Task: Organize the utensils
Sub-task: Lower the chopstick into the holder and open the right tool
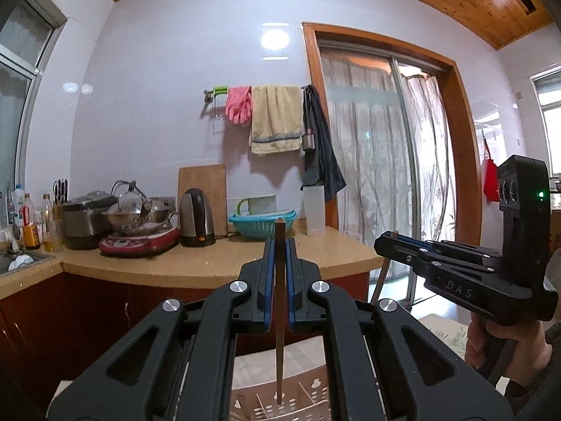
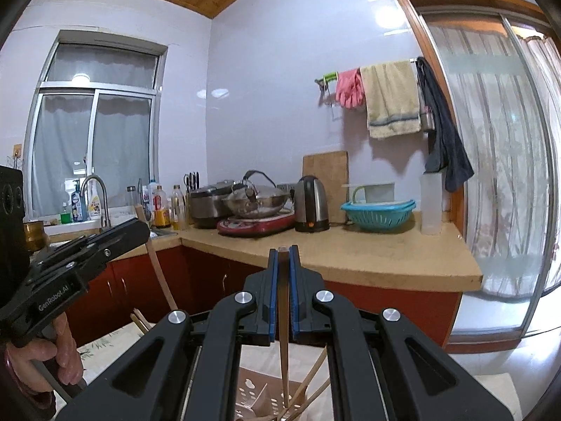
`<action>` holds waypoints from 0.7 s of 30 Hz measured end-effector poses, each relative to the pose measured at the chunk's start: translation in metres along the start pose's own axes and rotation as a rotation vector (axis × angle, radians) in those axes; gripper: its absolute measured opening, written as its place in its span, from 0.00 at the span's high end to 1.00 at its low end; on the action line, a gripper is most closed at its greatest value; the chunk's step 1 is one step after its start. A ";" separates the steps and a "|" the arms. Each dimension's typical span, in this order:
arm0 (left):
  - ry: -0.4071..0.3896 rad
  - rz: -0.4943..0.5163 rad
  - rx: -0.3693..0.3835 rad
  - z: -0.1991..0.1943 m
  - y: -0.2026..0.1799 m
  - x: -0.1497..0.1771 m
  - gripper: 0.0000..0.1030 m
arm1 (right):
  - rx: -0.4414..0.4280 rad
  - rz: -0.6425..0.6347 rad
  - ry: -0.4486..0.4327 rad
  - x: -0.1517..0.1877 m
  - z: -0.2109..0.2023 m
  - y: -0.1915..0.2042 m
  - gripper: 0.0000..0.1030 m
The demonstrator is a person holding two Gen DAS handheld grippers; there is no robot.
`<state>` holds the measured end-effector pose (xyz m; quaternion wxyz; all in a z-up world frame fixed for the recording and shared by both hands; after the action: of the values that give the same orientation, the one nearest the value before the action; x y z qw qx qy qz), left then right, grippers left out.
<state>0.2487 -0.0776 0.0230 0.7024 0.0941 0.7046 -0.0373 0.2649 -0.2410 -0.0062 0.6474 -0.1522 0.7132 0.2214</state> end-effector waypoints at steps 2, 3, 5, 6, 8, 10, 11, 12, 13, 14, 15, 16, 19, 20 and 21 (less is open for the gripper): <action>0.020 -0.010 -0.006 0.007 0.002 0.007 0.94 | -0.002 0.017 0.016 0.008 0.007 -0.003 0.94; 0.030 -0.014 -0.010 0.010 0.003 0.011 0.94 | -0.003 0.026 0.025 0.013 0.010 -0.005 0.94; 0.054 -0.021 -0.019 0.017 0.006 0.020 0.94 | -0.002 0.035 0.041 0.019 0.015 -0.008 0.94; 0.067 -0.025 -0.022 0.020 0.007 0.025 0.94 | -0.001 0.038 0.049 0.023 0.016 -0.008 0.94; 0.084 -0.033 -0.030 0.025 0.011 0.032 0.94 | -0.003 0.052 0.062 0.030 0.020 -0.011 0.94; 0.105 -0.046 -0.037 0.030 0.014 0.039 0.94 | -0.006 0.064 0.076 0.035 0.023 -0.013 0.94; 0.119 -0.052 -0.035 0.033 0.015 0.043 0.94 | -0.010 0.071 0.084 0.037 0.025 -0.014 0.93; 0.129 -0.055 -0.034 0.035 0.016 0.045 0.94 | -0.014 0.080 0.097 0.040 0.027 -0.015 0.93; 0.143 -0.058 -0.033 0.037 0.016 0.048 0.94 | -0.013 0.086 0.106 0.042 0.028 -0.016 0.93; 0.153 -0.060 -0.032 0.039 0.017 0.050 0.92 | -0.010 0.089 0.111 0.044 0.029 -0.016 0.93; 0.158 -0.059 -0.031 0.039 0.017 0.051 0.91 | -0.005 0.093 0.110 0.045 0.028 -0.017 0.93; 0.162 -0.053 -0.034 0.039 0.016 0.052 0.84 | -0.003 0.098 0.111 0.046 0.027 -0.017 0.93; 0.163 -0.060 -0.042 0.038 0.018 0.052 0.63 | 0.000 0.103 0.109 0.045 0.025 -0.018 0.89; 0.163 -0.066 -0.040 0.037 0.019 0.051 0.59 | 0.003 0.100 0.105 0.044 0.024 -0.018 0.83; 0.161 -0.069 -0.041 0.035 0.019 0.050 0.57 | 0.007 0.098 0.098 0.041 0.021 -0.017 0.80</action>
<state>0.2867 -0.0611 -0.0255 0.6435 0.0580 0.7622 -0.0393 0.2864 -0.2419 -0.0506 0.6006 -0.1253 0.7515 0.2426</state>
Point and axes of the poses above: each gripper's, at about its wrist camera, not at the fingertips, and z roughly the way its jaws point, y to its left, x to its underside, the point moved 3 cm from there along z, roughly the way its jaws point, and after that the axes turned 11 degrees about -x, right-handed, at the moved point
